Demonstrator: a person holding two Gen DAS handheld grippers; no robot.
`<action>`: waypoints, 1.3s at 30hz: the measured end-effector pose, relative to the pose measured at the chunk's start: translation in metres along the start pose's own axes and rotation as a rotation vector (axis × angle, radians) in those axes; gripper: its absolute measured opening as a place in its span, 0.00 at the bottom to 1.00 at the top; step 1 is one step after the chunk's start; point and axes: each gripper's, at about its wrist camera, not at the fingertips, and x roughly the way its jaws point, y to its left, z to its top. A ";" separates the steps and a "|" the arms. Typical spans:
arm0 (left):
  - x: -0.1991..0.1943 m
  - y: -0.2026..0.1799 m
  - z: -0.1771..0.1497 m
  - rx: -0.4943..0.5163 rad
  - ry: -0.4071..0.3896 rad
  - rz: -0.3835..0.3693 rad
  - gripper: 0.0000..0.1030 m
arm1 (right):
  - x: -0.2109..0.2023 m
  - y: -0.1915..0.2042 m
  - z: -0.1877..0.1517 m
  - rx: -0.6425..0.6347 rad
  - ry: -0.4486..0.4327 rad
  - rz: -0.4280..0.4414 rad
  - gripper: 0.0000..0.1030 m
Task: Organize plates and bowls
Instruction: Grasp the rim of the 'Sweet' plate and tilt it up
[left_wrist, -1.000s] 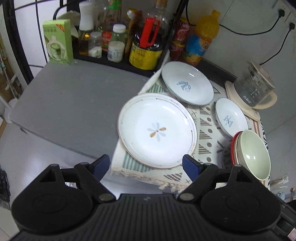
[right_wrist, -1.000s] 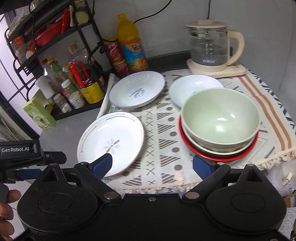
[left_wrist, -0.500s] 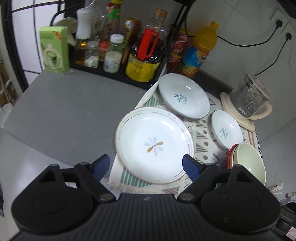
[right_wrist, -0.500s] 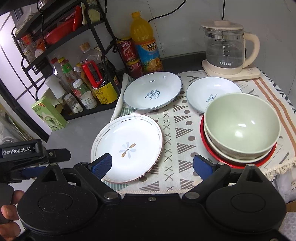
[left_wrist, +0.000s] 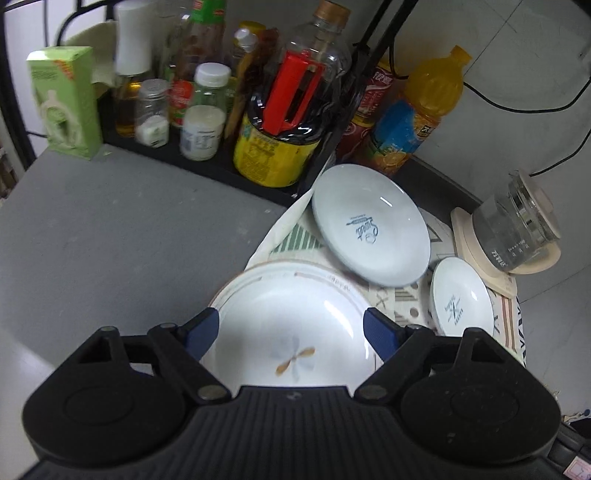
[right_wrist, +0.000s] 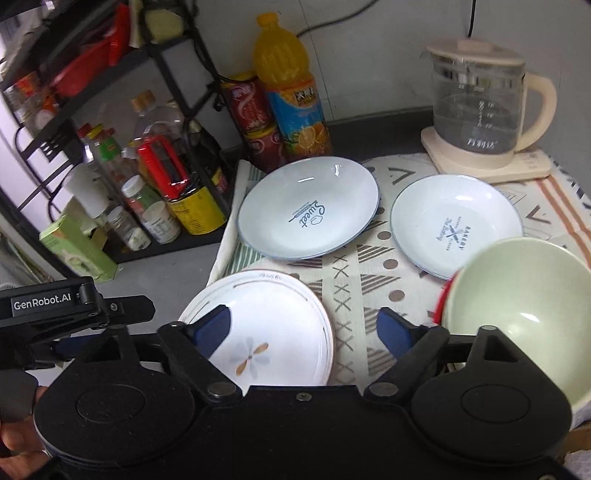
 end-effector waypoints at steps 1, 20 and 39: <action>0.007 -0.003 0.006 0.008 0.004 -0.003 0.80 | 0.006 0.000 0.004 0.004 0.004 -0.003 0.74; 0.125 -0.022 0.068 -0.061 0.118 -0.110 0.37 | 0.122 -0.048 0.045 0.243 0.099 -0.006 0.40; 0.186 -0.024 0.075 -0.106 0.169 -0.070 0.16 | 0.190 -0.065 0.057 0.325 0.155 -0.015 0.19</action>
